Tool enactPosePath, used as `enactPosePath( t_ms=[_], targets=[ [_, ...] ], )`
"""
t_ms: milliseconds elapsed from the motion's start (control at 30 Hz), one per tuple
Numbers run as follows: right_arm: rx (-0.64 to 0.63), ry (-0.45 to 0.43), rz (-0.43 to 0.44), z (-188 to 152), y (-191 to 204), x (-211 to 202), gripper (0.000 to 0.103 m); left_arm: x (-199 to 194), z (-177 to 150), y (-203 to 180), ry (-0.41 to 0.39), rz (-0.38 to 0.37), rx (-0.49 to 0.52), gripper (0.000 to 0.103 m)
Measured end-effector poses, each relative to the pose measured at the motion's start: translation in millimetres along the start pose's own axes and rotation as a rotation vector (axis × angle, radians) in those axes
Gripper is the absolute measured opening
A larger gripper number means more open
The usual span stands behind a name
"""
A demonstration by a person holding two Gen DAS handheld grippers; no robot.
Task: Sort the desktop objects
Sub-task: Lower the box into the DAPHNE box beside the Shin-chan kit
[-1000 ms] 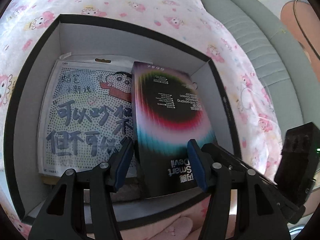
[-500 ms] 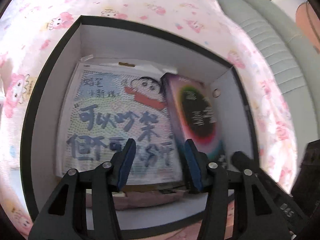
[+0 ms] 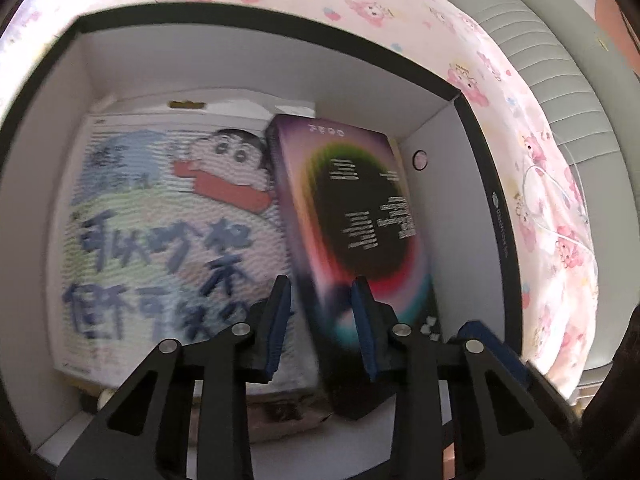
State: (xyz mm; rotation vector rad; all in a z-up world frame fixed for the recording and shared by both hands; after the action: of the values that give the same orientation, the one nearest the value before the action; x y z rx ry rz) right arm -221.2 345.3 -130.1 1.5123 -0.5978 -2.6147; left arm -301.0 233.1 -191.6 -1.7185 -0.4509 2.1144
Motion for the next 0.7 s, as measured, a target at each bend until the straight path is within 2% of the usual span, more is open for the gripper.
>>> enactPosePath(
  t_ms=[100, 167, 333, 500, 700],
  targets=[
    [-0.021, 0.009, -0.017, -1, 2, 5, 0.034, -2, 2, -4, 0.01, -0.04, -0.007, 0.029],
    [-0.043, 0.016, -0.028, -2, 5, 6, 0.034, -15, -2, 0, -0.027, -0.053, -0.016, 0.029],
    [-0.103, 0.044, -0.005, -1, 24, 12, 0.034, -59, -10, 23, -0.141, -0.015, -0.027, 0.029],
    [-0.2, 0.145, 0.007, -2, 51, 39, 0.034, -75, -14, 39, -0.155, -0.001, -0.028, 0.029],
    [-0.177, 0.204, -0.106, 4, 34, 69, 0.034, -60, -7, 39, -0.151, -0.014, -0.023, 0.029]
  ],
)
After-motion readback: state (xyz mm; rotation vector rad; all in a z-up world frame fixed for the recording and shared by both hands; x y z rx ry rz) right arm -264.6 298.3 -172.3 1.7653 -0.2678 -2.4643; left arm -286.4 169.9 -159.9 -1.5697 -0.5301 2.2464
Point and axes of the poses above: each gripper's, at about its wrist camera, not at the fingertips, and x roughly the way its jaws point, y to its left, z to its top, the point moved 6 cm from there along x, roughly the way its jaws point, and after that the axes turned 1 degree about x, right-handed, at the moved point
